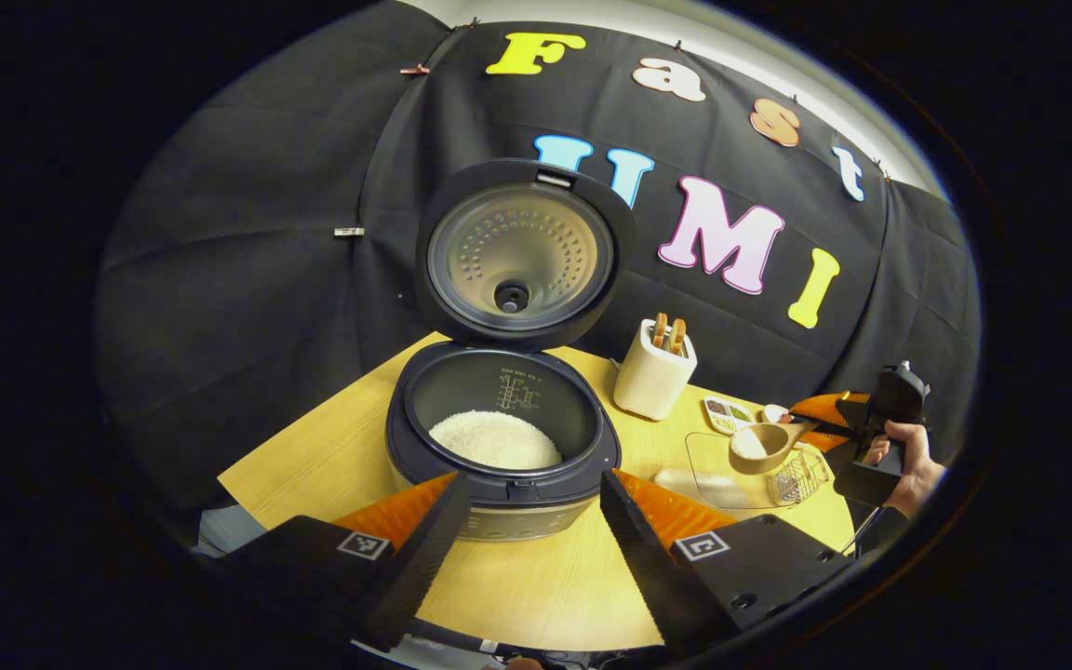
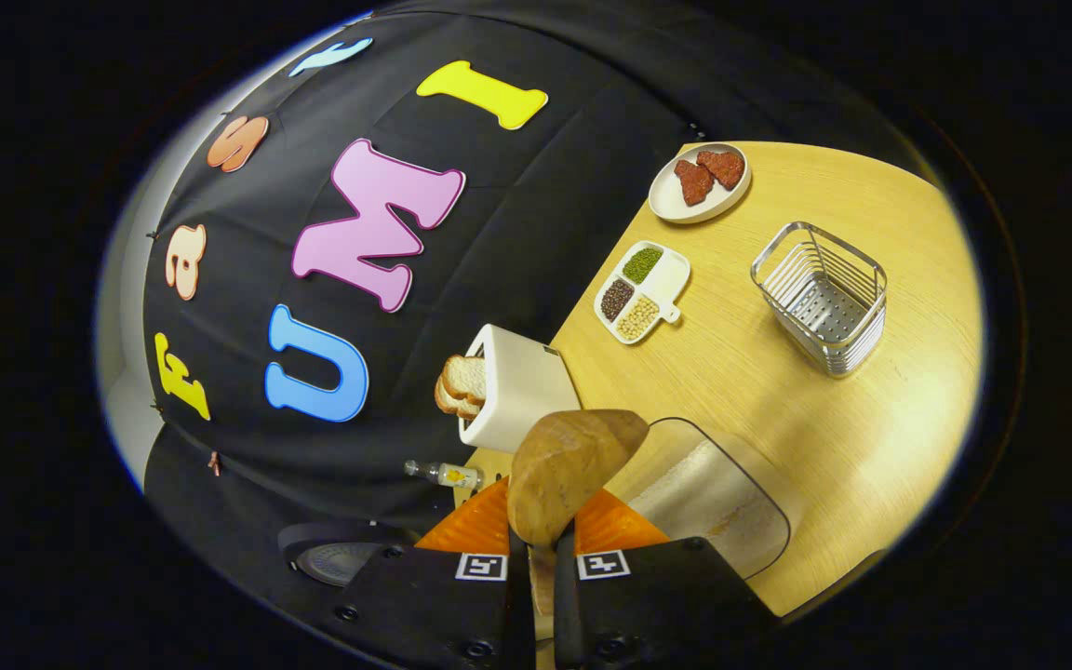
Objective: Close the left gripper, press the button to open the rice cooker; take a wooden spoon from the chopstick holder with the right hand, scoop a spoonful of rice and pour it into the rice cooker, then put the wooden spoon back into the chopstick holder.
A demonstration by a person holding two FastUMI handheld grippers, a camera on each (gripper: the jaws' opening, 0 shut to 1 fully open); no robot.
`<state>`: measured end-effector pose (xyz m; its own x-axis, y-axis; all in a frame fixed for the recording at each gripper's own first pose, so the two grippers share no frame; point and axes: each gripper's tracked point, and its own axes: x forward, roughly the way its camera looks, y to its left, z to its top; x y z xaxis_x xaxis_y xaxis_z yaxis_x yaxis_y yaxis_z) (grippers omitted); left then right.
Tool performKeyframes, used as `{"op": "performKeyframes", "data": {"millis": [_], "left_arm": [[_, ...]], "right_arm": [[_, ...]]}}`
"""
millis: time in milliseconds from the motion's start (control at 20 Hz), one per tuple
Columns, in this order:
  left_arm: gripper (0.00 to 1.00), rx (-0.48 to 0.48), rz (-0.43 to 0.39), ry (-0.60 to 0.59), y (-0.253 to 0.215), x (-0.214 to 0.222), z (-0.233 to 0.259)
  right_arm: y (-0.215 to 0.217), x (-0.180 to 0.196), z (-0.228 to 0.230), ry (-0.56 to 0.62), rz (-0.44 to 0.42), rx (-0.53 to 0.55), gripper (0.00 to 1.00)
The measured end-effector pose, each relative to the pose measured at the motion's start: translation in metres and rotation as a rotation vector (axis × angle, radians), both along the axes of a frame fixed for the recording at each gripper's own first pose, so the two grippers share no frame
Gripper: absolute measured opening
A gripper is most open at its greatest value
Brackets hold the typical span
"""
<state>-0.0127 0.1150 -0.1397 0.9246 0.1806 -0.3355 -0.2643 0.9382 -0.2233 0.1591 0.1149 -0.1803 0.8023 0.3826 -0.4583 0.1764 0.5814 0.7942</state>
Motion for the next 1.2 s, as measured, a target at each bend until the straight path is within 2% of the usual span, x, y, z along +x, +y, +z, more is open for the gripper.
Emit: {"op": "performKeyframes", "data": {"millis": [400, 450, 500, 800, 1200], "left_arm": [[0.96, -0.013, 0.050, -0.023, 0.007, -0.016, 0.005], [0.92, -0.017, 0.062, -0.027, 0.010, -0.020, 0.005], [0.95, -0.021, 0.073, -0.030, 0.013, -0.023, 0.006], [0.95, 0.002, 0.121, -0.033, 0.033, -0.045, 0.008], [0.95, 0.012, 0.146, -0.017, 0.061, -0.057, 0.002]], "right_arm": [[0.081, 0.000, 0.058, -0.030, 0.100, 0.167, 0.12], [0.093, -0.002, 0.062, -0.025, 0.118, 0.185, 0.12], [0.105, -0.004, 0.066, -0.020, 0.132, 0.191, 0.12], [0.178, -0.021, 0.079, -0.078, 0.248, 0.147, 0.12], [0.283, -0.050, 0.075, -0.300, 0.498, -0.094, 0.12]]}}
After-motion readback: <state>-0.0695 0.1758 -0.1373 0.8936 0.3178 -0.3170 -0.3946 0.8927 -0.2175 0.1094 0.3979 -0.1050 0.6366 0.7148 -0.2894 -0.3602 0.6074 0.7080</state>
